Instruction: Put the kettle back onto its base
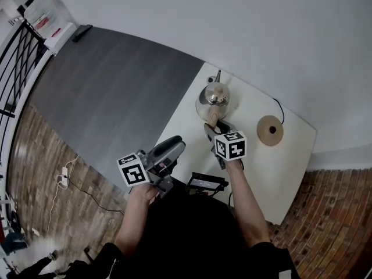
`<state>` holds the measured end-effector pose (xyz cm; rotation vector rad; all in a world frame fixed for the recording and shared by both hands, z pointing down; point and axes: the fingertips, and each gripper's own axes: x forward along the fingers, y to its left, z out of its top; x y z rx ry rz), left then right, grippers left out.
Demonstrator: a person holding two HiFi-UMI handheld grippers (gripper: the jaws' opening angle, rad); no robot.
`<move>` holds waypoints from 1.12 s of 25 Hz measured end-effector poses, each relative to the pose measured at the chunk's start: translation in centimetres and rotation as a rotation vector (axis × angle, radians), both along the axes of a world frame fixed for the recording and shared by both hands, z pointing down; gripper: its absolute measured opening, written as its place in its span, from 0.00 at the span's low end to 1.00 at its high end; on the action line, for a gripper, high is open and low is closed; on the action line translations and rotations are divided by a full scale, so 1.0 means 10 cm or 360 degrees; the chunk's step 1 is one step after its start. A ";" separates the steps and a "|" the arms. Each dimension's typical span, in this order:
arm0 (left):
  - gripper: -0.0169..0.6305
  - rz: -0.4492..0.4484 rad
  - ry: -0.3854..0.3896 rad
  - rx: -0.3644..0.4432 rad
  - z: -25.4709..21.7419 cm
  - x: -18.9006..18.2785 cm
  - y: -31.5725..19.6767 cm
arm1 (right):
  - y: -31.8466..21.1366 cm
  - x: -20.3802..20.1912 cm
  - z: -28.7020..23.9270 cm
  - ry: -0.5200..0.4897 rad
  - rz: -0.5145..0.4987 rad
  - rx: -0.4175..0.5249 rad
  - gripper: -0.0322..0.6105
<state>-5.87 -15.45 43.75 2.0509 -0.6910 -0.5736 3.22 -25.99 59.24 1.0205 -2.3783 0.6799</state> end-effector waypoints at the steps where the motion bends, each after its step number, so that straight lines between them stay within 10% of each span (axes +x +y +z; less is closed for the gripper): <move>1: 0.32 -0.0004 0.0002 0.0003 -0.01 0.00 0.00 | -0.01 0.01 0.01 0.0014 0.0010 -0.0003 0.31; 17: 0.32 -0.0012 0.0012 -0.0006 0.03 0.00 0.01 | -0.01 0.90 0.01 0.0064 0.0348 -0.0002 0.30; 28: 0.32 -0.0013 0.0017 -0.0010 0.03 -0.04 0.01 | -0.38 0.70 -0.24 0.0270 0.0205 0.0277 0.30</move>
